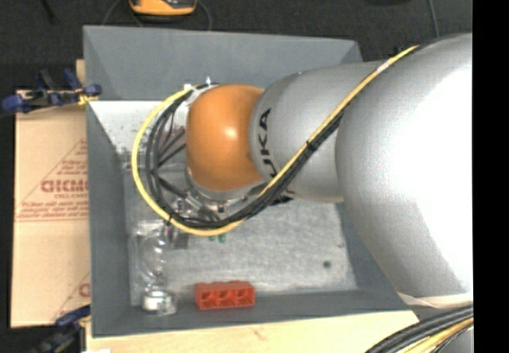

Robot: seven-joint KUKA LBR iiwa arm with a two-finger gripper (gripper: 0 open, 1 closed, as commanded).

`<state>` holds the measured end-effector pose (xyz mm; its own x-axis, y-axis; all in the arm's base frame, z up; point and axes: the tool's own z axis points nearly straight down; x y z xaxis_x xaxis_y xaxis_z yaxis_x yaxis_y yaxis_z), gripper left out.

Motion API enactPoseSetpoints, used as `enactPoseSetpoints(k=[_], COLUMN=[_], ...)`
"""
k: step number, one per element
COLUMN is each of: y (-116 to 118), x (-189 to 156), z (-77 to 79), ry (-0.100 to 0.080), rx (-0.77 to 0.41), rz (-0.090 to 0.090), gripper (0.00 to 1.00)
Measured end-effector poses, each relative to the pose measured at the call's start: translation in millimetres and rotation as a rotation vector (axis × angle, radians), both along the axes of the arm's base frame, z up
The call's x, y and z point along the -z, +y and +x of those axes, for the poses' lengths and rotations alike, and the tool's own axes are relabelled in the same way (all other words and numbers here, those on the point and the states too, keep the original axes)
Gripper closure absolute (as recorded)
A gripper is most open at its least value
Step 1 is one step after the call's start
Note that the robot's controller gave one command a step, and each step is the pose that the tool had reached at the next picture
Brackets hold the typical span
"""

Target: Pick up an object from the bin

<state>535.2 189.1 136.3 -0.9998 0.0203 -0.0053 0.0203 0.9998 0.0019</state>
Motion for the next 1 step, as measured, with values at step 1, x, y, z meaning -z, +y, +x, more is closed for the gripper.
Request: enactPoseSetpoints(k=[1], y=[-11.1], x=[-64.8], z=[-11.8], ry=[-0.002], rx=[0.027], rz=[0.001], gripper=[1.00])
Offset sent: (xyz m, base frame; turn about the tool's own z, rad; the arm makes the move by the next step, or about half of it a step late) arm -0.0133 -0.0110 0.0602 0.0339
